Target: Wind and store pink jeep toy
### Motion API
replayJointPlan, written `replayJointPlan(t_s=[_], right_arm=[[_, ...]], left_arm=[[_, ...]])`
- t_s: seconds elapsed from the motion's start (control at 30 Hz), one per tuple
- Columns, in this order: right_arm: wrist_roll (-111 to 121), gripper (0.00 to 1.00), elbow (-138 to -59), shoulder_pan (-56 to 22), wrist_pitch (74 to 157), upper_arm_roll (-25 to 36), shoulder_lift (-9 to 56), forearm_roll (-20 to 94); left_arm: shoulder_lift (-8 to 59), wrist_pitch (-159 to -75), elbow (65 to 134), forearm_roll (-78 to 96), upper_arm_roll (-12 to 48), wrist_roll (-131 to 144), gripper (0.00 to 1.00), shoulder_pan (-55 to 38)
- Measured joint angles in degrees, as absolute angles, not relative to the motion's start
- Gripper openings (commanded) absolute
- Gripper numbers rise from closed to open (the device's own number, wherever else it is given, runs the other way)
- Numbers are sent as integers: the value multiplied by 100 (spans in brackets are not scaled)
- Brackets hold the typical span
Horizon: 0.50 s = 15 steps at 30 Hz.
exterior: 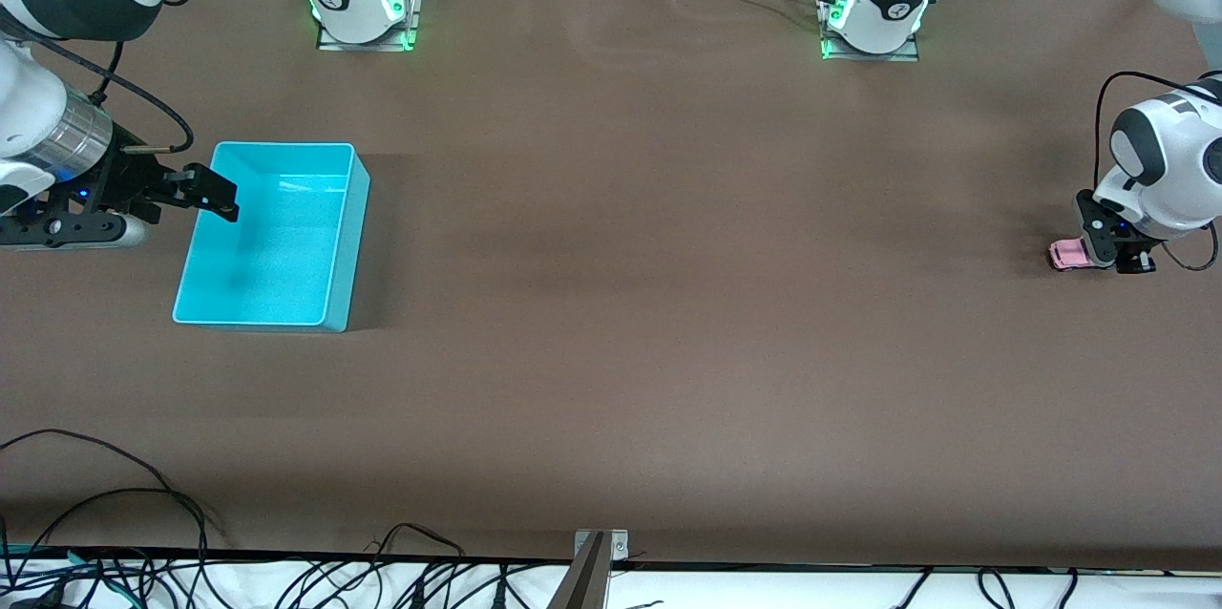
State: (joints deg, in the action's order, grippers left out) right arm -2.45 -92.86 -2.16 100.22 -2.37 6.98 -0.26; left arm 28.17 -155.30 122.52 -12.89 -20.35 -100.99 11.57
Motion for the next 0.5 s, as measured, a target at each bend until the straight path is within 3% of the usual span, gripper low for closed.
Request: replayJointPlan(t_s=[0.5], right_arm=[[-245, 100, -9286, -216, 10022, -237, 698, -26]], left_arm=[[2824, -15272, 12219, -1241, -1981, -10264, 100, 1150]])
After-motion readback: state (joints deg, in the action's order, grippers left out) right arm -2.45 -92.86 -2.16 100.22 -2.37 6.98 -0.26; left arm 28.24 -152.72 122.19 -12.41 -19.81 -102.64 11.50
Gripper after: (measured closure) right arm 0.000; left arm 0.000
